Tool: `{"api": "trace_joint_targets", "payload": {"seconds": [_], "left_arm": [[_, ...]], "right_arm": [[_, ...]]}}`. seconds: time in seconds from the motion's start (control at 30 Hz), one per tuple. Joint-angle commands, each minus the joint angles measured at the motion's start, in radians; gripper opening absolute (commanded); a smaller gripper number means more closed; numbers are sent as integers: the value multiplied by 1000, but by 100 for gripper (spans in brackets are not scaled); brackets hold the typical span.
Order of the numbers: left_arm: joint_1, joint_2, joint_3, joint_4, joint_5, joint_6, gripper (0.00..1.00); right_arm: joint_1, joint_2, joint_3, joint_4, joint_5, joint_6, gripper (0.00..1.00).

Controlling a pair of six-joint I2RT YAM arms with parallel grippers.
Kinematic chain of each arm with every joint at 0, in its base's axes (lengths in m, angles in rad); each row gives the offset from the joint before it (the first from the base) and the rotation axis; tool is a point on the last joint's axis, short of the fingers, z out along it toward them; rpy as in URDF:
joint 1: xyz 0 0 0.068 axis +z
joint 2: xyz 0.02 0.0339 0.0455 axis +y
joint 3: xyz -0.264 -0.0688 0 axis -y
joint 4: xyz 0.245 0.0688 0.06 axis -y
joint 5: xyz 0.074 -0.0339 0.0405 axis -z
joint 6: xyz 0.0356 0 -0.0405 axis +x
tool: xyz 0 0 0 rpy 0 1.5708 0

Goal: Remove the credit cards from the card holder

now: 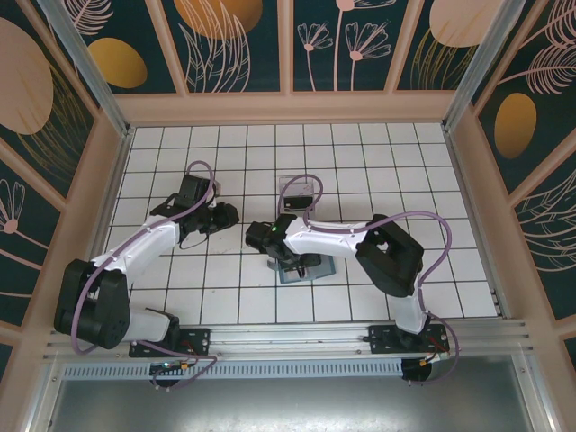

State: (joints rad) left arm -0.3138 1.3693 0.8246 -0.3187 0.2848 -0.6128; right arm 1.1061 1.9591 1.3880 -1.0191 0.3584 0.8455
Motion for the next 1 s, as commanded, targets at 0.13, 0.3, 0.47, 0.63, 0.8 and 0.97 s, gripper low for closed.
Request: {"api": "trace_joint_targets", "payload": {"seconds": [0.13, 0.3, 0.47, 0.63, 0.8, 0.97], "left_arm": [[-1, 5, 52, -36, 28, 22, 30], [-40, 23, 73, -61, 24, 26, 30], [-126, 51, 106, -61, 16, -5, 30], [-205, 75, 108, -29, 19, -48, 30], [-245, 81, 88, -8, 20, -77, 30], [-255, 76, 73, 5, 30, -90, 30]], "right_arm": [[-12, -69, -8, -76, 84, 37, 54], [-39, -105, -58, -59, 83, 32, 54], [-69, -144, -123, -7, 68, 7, 55], [-114, -196, -240, 114, -10, -22, 55], [-166, -313, -398, 340, -185, -35, 55], [-223, -438, -552, 539, -338, 0, 52]]}}
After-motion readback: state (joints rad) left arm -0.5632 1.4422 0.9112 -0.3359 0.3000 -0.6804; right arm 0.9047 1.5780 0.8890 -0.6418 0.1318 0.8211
